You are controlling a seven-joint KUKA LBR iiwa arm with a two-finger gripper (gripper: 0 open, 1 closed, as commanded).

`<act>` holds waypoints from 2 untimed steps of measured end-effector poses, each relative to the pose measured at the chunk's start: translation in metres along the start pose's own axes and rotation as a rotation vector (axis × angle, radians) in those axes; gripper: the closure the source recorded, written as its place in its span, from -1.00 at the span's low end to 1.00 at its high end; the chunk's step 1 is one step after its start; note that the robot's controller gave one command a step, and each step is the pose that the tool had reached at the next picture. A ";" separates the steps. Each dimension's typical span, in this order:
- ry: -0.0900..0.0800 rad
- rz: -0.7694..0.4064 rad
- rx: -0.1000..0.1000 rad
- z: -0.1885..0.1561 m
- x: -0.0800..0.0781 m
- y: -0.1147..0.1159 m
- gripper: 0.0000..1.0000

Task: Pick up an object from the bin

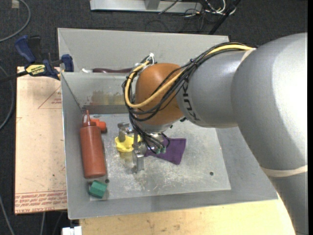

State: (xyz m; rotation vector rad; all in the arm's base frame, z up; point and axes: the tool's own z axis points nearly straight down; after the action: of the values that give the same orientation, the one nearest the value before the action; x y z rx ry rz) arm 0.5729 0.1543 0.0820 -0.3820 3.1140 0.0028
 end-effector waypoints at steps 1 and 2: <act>-0.005 -0.267 -0.006 0.004 -0.033 -0.044 1.00; -0.005 -0.267 -0.006 0.004 -0.033 -0.044 1.00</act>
Offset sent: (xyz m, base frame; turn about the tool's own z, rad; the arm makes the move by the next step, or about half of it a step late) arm 0.0000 0.0000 0.0000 0.0000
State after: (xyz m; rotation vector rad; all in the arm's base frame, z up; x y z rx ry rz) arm 0.6154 0.1192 0.0780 -0.7916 3.0310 0.0121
